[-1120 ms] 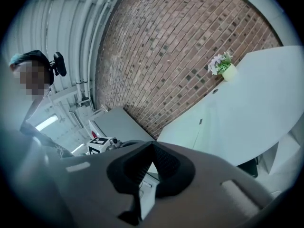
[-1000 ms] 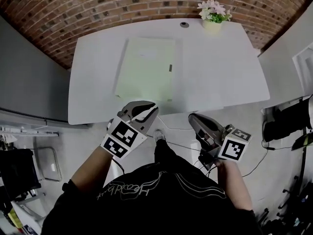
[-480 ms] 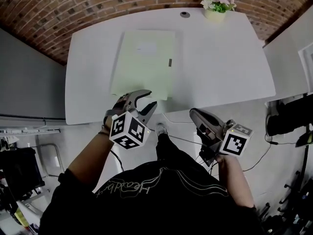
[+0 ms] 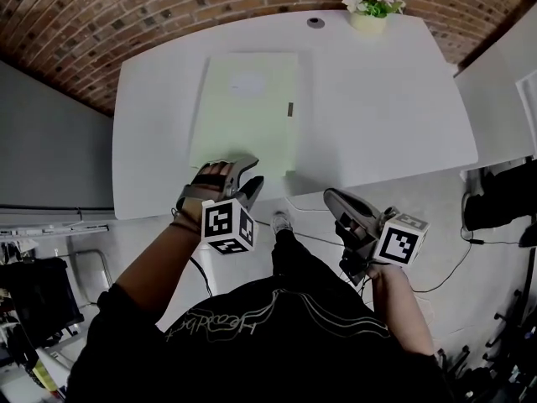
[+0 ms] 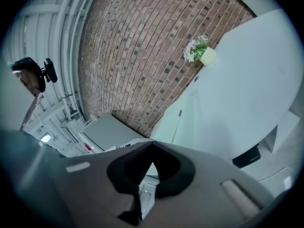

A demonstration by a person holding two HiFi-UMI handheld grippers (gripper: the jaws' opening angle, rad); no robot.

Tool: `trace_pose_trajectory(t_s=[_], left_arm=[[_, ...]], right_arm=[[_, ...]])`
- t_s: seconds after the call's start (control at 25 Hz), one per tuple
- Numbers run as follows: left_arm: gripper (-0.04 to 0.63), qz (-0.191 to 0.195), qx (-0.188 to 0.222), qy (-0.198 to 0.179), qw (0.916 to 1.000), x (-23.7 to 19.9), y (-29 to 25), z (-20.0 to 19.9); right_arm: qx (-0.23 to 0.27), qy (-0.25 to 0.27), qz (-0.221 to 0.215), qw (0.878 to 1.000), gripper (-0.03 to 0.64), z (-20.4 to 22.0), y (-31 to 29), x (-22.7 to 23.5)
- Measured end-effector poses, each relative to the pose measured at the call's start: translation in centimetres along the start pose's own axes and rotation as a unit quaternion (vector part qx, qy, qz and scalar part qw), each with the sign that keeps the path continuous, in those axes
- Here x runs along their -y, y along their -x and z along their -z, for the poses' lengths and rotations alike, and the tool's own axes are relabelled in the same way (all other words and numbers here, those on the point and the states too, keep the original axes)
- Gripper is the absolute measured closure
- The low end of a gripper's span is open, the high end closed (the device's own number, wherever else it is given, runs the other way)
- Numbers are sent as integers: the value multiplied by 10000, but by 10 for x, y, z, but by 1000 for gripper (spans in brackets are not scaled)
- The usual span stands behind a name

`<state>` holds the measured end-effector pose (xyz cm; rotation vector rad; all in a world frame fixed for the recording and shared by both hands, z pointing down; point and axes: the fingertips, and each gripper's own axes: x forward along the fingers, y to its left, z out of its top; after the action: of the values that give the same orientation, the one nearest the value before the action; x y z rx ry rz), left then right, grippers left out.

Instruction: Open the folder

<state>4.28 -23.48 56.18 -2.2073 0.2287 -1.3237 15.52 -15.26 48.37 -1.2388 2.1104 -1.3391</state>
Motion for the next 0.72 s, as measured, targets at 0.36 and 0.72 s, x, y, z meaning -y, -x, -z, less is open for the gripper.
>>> trace_pose_trajectory(t_s=[0.36, 0.72], left_arm=[[448, -80, -81, -466, 9988, -8, -7, -4], [505, 95, -166, -497, 9986, -4, -2, -8]], right_arm=[[-5, -245, 37, 9997, 614, 6, -6, 16], [-71, -180, 204, 9996, 614, 12, -13, 30]])
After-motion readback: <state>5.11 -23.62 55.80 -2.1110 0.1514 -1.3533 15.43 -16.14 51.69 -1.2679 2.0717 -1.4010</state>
